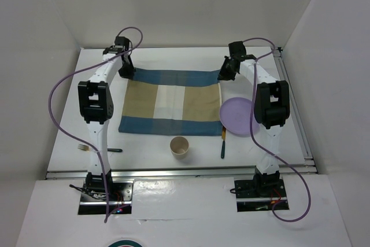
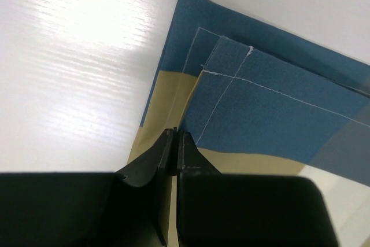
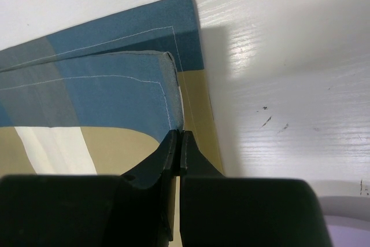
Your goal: Set the dinner table for one person
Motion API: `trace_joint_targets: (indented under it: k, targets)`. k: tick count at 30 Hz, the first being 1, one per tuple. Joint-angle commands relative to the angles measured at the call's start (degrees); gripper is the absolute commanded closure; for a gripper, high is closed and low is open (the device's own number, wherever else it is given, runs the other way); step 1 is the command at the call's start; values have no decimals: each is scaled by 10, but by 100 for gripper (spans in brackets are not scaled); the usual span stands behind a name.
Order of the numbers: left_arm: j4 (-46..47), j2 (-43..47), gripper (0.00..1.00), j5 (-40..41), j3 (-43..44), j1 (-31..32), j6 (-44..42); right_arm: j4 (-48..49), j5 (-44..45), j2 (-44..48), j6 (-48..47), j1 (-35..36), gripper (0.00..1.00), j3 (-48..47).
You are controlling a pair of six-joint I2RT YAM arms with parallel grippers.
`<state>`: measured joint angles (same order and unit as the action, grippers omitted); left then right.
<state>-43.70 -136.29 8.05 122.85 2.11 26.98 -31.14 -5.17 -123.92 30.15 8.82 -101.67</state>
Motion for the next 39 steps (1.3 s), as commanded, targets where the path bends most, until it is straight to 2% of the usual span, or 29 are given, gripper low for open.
trace_joint_targets:
  k: [1, 21, 28, 31, 32, 34, 35, 38, 39]
  targets:
    - [-1, 67, 100, 12, -12, 4, -6, 3, 6, 24, -3, 6, 100, -5]
    - [5, 103, 100, 50, -17, -13, -1, -14, 6, 58, -18, 28, 100, -44]
    - [18, 82, 100, 24, -12, -25, -1, -28, 6, 26, -19, 28, 100, -78]
    - [18, 76, 100, -18, -6, -25, -7, -22, 6, 21, -19, 28, 100, -90]
    - [18, 54, 86, -31, 1, -25, -7, -22, 6, 15, -19, 28, 100, -97]
    - [5, 32, 69, -52, 24, -25, -12, -33, 6, 9, -19, 28, 100, -108]
    - [5, 14, 56, -59, 24, -25, -12, -33, 6, 9, -19, 28, 100, -108]
    - [-2, -6, 50, -59, 40, -25, -12, -33, 6, 9, -19, 28, 100, -101]
    - [-2, -12, 44, -59, 40, -25, -12, -33, 6, 9, -19, 28, 100, -101]
